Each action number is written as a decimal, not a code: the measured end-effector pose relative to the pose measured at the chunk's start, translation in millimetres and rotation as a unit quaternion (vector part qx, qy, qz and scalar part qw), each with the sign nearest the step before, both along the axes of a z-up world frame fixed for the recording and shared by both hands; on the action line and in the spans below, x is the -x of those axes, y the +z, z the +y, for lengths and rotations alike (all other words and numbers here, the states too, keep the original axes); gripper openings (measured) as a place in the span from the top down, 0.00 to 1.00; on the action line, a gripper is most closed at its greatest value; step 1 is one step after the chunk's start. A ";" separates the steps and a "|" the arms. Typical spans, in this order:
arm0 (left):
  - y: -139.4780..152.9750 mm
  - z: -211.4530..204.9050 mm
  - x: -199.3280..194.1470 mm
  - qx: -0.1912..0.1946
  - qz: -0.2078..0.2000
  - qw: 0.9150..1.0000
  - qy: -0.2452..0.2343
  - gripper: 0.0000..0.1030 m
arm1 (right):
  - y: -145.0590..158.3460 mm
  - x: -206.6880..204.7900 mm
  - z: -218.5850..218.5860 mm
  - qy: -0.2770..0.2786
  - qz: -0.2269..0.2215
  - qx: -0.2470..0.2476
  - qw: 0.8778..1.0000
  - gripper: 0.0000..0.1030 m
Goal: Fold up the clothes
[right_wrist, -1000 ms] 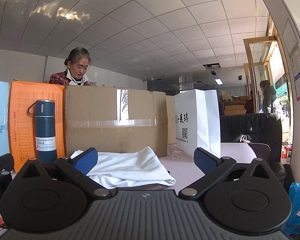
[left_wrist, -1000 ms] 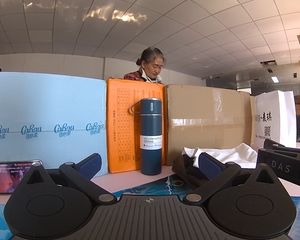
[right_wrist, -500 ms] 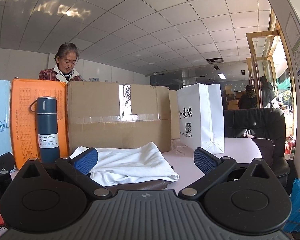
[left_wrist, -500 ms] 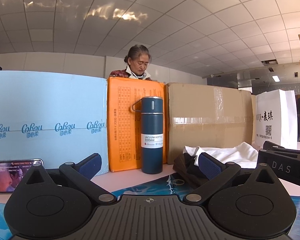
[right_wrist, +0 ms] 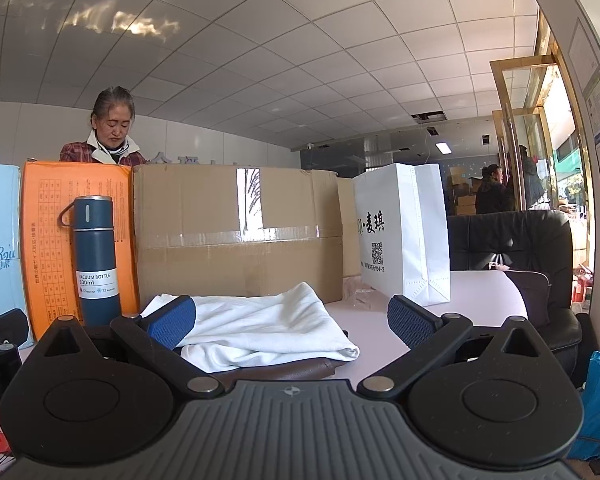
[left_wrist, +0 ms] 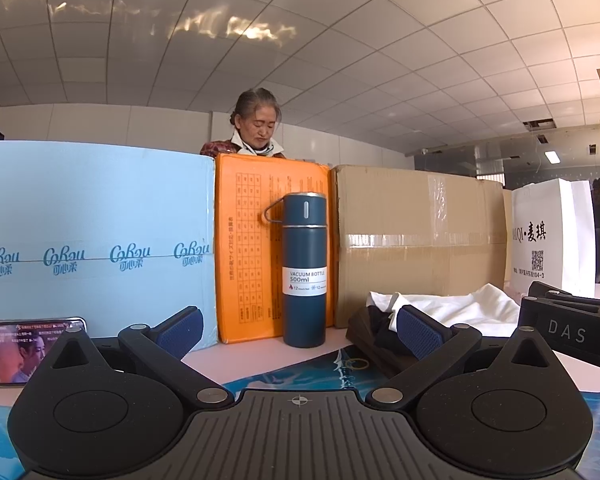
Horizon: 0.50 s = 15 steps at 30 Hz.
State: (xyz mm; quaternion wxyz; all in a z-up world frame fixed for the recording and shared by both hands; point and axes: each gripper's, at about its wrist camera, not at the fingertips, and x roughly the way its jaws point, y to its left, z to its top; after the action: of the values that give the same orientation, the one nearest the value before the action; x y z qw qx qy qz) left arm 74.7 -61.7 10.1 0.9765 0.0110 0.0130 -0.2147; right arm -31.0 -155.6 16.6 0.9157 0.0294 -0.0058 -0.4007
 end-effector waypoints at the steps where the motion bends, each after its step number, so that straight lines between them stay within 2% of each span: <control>1: 0.0 -0.2 0.0 0.000 0.000 1.000 0.000 0.00 | -0.1 -0.2 0.0 0.000 0.000 0.000 1.000 0.00; 15: 0.5 -1.1 -0.6 -0.001 0.002 1.000 0.001 0.00 | -0.1 -1.0 -0.8 0.001 0.000 0.000 1.000 0.00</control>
State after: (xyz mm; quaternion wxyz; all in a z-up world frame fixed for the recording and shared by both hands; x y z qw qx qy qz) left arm 75.3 -62.8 10.7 0.9768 0.0114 0.0148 -0.2134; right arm -30.0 -156.5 16.5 0.9162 0.0295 -0.0055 -0.3996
